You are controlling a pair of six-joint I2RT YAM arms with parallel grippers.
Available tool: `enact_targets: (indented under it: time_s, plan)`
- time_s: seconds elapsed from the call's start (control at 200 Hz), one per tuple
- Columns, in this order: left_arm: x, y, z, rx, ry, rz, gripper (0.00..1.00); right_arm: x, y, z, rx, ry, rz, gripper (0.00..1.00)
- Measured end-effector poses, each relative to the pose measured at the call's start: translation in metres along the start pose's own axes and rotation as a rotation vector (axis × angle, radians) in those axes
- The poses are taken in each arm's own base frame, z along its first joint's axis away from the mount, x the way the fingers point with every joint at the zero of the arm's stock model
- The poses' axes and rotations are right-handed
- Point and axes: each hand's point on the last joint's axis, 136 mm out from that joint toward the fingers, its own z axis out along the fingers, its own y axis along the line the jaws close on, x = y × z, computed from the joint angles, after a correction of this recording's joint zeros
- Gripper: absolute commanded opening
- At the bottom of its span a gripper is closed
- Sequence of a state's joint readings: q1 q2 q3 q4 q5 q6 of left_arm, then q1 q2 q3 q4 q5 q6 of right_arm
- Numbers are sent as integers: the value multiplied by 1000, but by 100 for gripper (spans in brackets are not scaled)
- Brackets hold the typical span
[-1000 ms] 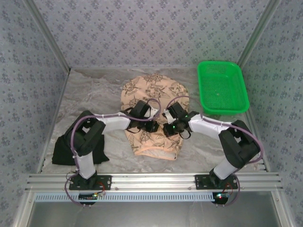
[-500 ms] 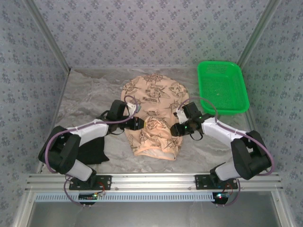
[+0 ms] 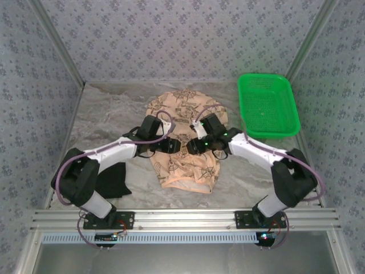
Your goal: Fold the inside-out t-shirt
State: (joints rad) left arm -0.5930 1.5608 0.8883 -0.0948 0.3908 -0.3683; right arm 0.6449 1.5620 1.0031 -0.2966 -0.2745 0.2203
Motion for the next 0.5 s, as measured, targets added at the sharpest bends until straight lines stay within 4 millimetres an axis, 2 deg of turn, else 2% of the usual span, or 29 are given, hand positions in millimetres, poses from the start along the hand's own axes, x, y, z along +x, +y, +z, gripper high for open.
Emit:
enact_targets:
  time_s: [0.08,0.13,0.19,0.255,0.31,0.42,0.5]
  plan:
    - [5,16,11,-44,24,-24,49,6,1,23,14,37,13,43]
    - [13,23,20,-55,57,-37,46,10,-1,36,29,59,16,36]
    - [23,30,29,-64,94,-52,27,13,-3,48,46,75,28,16]
    - [30,33,34,-65,116,-58,9,16,-7,53,61,81,41,3]
    - [30,32,33,-54,113,-59,0,13,-10,52,64,71,51,0]
    - [25,20,18,14,56,-37,0,11,-12,37,39,31,54,0]
    - [19,-3,-5,123,-12,13,0,14,-14,14,7,-3,60,0]
